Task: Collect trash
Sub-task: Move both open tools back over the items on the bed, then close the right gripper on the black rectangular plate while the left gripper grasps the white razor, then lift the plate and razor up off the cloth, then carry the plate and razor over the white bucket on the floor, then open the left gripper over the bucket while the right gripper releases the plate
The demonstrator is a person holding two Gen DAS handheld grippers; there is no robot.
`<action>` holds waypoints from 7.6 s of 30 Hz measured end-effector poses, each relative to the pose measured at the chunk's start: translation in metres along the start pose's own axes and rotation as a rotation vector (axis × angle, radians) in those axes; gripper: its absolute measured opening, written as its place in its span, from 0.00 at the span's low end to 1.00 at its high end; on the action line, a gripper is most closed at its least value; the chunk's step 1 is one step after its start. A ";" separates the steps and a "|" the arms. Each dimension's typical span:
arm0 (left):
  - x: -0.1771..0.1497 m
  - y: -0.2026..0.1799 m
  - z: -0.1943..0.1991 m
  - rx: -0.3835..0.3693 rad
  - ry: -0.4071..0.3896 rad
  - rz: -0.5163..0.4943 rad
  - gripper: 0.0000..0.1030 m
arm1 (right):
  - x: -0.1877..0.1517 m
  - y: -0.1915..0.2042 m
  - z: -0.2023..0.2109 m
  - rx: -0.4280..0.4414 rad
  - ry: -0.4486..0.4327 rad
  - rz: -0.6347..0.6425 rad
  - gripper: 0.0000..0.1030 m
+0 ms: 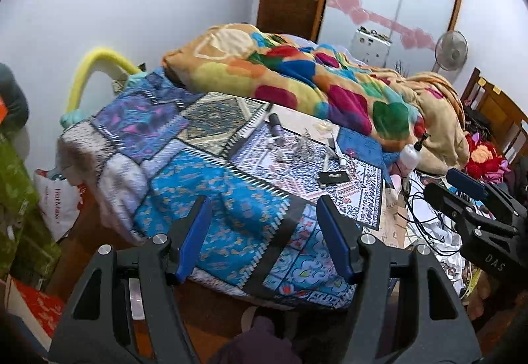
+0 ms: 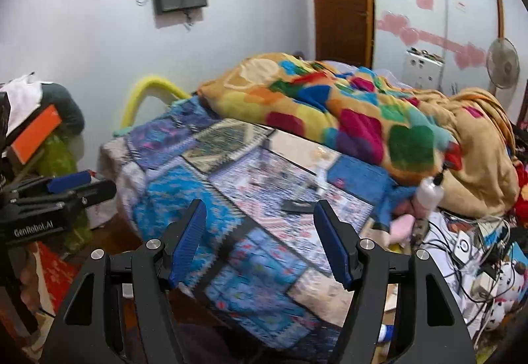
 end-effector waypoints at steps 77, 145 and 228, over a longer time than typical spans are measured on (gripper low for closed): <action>0.007 -0.064 -0.296 -0.150 0.301 -0.222 0.20 | -0.061 -0.079 -0.172 0.129 0.361 -0.192 0.52; 0.002 -0.026 -0.150 -0.129 0.143 -0.167 0.08 | -0.010 -0.024 -0.114 -0.067 0.145 -0.024 0.22; -0.228 0.401 -0.056 0.210 0.377 0.524 0.08 | -0.124 0.415 -0.195 0.476 0.665 0.402 0.22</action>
Point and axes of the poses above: each gripper's, at about its wrist camera, not at the fingertips, and z roughly against the way its jaws point, y to its left, x to its top, the point moved 3 cm from there along -z, roughly the way its jaws point, and after that the axes turned 9 degrees about -x, right-handed, at the moved point
